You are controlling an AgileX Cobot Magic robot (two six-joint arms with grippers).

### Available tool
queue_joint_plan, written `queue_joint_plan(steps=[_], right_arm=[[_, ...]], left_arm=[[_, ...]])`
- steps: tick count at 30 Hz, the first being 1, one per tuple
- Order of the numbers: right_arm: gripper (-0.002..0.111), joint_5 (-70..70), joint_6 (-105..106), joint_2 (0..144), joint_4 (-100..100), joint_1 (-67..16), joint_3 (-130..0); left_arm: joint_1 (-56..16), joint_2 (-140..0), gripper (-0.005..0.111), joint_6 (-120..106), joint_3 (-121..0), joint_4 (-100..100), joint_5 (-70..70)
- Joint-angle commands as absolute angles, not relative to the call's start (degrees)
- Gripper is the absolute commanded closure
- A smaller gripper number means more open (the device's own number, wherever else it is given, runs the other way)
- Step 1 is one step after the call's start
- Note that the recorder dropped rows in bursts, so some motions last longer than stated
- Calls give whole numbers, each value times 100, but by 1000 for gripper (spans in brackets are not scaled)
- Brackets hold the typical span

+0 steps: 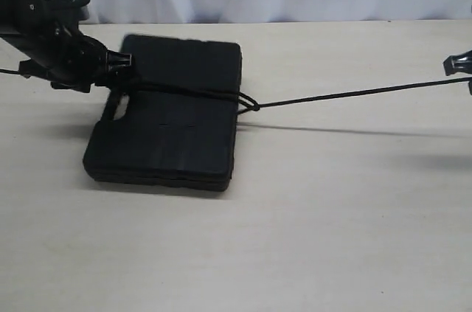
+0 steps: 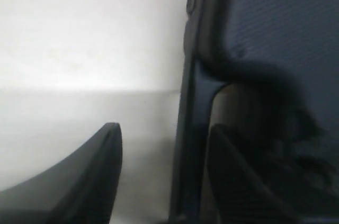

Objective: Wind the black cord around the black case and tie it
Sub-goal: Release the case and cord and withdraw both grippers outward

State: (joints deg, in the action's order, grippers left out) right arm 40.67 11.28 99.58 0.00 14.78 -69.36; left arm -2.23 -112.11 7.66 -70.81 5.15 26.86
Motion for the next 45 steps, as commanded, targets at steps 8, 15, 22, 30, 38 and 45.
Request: queue_joint_plan(steps=[8, 15, 22, 30, 38, 45], right_arm=[[104, 3911, 1073, 9914, -344, 1617, -6996], [81, 3897, 1073, 9914, -344, 1617, -6996], [48, 4302, 718, 9808, -344, 1617, -7323], [86, 5075, 763, 9335, -178, 1069, -7489], [104, 6299, 662, 8943, -244, -82, -7278], [104, 5638, 361, 7658, -244, -96, -6316]], left_arm=[[-539, -11040, 59, 708, -7109, -52, 2300], [-95, -10517, 59, 708, -7109, -52, 2756], [268, -9937, 59, 708, -7109, -82, 3414], [111, -9265, 76, 547, -7109, 0, 4425], [-615, -8634, 107, 268, -6978, -405, 6300], [-982, -6962, 107, 425, -5367, -345, 5824]])
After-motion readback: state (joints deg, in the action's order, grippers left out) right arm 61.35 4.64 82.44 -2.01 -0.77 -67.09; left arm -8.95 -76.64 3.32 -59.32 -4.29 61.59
